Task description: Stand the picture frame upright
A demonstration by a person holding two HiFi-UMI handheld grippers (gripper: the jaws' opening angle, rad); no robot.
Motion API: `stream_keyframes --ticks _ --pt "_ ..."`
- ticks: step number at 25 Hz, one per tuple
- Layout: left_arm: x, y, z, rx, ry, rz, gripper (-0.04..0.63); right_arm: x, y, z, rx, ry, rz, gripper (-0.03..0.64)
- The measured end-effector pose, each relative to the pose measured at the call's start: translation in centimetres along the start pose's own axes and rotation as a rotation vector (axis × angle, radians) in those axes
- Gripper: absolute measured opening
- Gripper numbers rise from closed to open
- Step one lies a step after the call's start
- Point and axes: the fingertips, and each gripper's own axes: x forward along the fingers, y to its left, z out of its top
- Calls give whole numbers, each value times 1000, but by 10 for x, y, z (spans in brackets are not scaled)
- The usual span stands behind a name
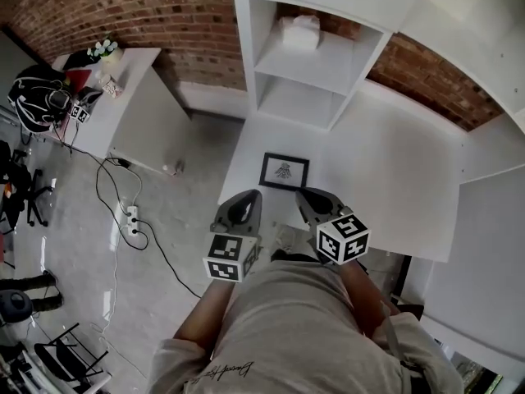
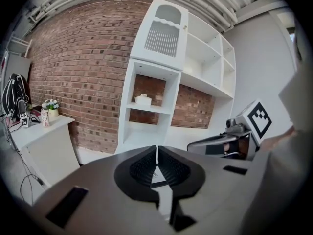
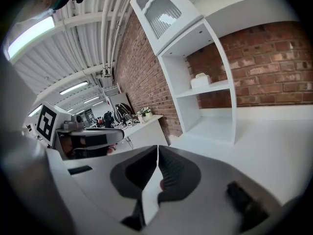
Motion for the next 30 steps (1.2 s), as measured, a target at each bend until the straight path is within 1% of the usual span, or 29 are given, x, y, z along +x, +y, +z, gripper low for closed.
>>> stream_keyframes --ticks 4,8,11,15,22,30 --pt "20 2 5 -10 5 25 20 8 -17 8 -6 1 33 29" --pt "36 1 20 -39 -23 16 20 14 -34 22 -20 -5 56 29" --pt "45 -1 25 -25 -28 21 20 17 -48 27 -27 -6 58 29" --pt "53 -2 22 -19 -6 22 20 17 -58 27 -13 -5 54 29" --pt "68 6 18 -4 23 1 21 20 -79 8 37 24 11 29" --pt "98 25 -7 8 133 -73 20 35 -94 -7 73 64 -66 29"
